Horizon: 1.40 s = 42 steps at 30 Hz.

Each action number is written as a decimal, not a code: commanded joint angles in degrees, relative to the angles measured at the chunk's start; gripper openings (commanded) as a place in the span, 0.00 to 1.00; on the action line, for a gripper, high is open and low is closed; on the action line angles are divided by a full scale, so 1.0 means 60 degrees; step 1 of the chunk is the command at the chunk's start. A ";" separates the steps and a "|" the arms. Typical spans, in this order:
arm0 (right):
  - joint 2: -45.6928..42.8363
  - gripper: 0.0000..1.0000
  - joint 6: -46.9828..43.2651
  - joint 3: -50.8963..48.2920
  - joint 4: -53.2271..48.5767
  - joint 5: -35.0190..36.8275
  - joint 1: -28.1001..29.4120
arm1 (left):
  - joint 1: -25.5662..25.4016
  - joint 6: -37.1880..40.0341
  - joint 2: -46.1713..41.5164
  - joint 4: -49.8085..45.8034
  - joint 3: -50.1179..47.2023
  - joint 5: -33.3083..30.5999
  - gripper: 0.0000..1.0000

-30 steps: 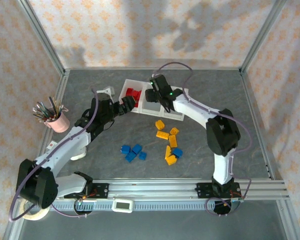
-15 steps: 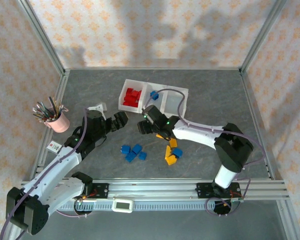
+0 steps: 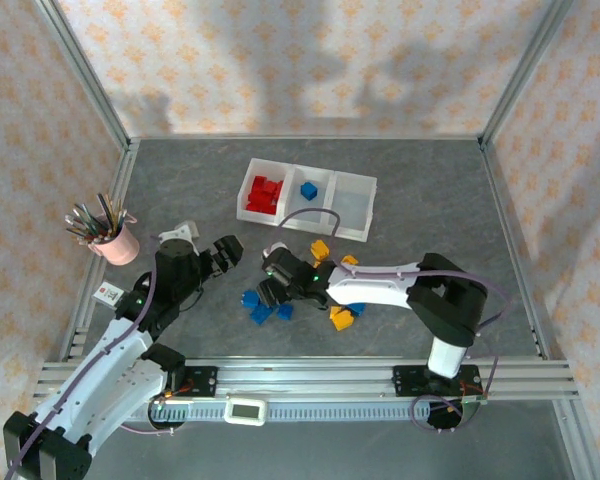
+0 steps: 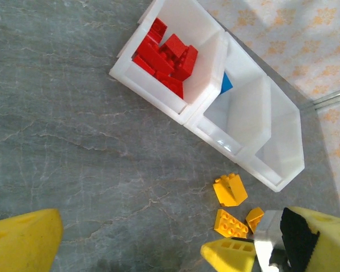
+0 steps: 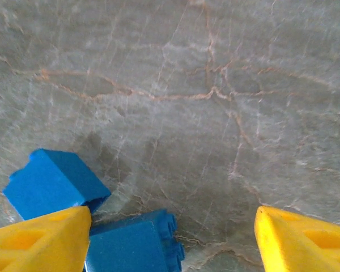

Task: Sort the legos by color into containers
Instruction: Pick up the lego from the bottom-center of the table.

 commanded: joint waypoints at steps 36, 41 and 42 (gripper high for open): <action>-0.0444 0.77 0.0091 -0.0472 -0.0123 0.0364 0.0217 | 0.0021 -0.0131 -0.0204 -0.0525 0.0008 -0.0598 0.99; -0.0033 0.83 0.0895 -0.0206 -0.0159 0.0260 0.0224 | 0.0032 -0.0164 -0.0335 -0.0562 -0.0069 -0.0670 0.99; 0.0062 0.83 0.1091 -0.0148 -0.0167 0.0376 0.0224 | 0.0021 -0.0164 -0.0363 -0.0562 -0.0092 -0.0689 0.99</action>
